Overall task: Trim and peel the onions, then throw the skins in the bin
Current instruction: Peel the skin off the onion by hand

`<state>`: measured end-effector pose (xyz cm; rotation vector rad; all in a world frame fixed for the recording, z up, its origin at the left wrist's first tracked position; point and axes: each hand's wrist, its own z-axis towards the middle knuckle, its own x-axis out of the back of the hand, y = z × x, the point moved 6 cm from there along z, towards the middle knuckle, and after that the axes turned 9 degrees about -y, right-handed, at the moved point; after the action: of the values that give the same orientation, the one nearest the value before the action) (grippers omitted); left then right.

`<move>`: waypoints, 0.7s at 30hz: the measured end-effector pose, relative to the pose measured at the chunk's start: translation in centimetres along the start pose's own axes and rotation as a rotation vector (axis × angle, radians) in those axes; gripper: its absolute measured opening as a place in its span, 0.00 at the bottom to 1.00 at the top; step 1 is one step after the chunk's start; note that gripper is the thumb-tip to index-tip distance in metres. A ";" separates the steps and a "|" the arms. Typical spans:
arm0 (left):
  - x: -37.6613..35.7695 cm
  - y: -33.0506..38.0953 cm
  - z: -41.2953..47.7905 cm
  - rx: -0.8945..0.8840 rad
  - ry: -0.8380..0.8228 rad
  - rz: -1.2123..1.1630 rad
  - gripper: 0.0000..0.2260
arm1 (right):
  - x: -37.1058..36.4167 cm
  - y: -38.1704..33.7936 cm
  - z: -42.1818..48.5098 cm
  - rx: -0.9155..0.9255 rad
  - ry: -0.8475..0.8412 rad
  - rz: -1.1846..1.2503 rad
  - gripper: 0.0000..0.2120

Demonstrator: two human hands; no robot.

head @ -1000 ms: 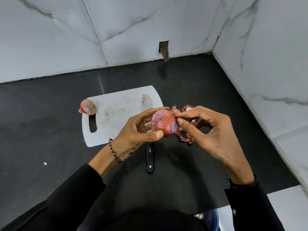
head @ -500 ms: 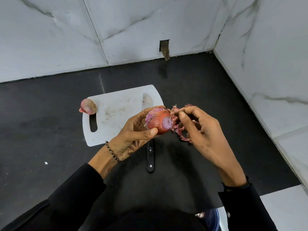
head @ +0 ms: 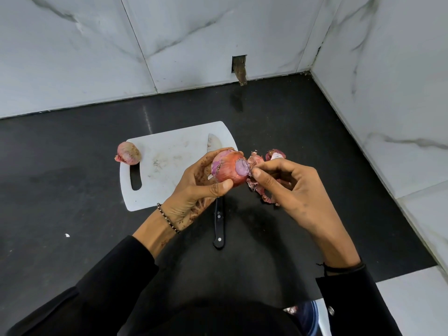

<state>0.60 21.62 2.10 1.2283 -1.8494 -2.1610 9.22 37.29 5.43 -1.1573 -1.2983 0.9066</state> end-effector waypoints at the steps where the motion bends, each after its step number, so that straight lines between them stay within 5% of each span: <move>1: 0.0 0.0 0.0 -0.002 0.000 -0.010 0.34 | -0.1 0.1 0.0 -0.008 -0.005 0.041 0.05; 21: 0.6 -0.3 0.0 0.043 0.039 0.119 0.37 | -0.6 1.2 1.1 -0.154 0.006 0.252 0.07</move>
<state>0.36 21.37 1.55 1.1274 -1.9112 -2.0325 8.17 37.08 4.00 -1.4674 -1.2525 0.9977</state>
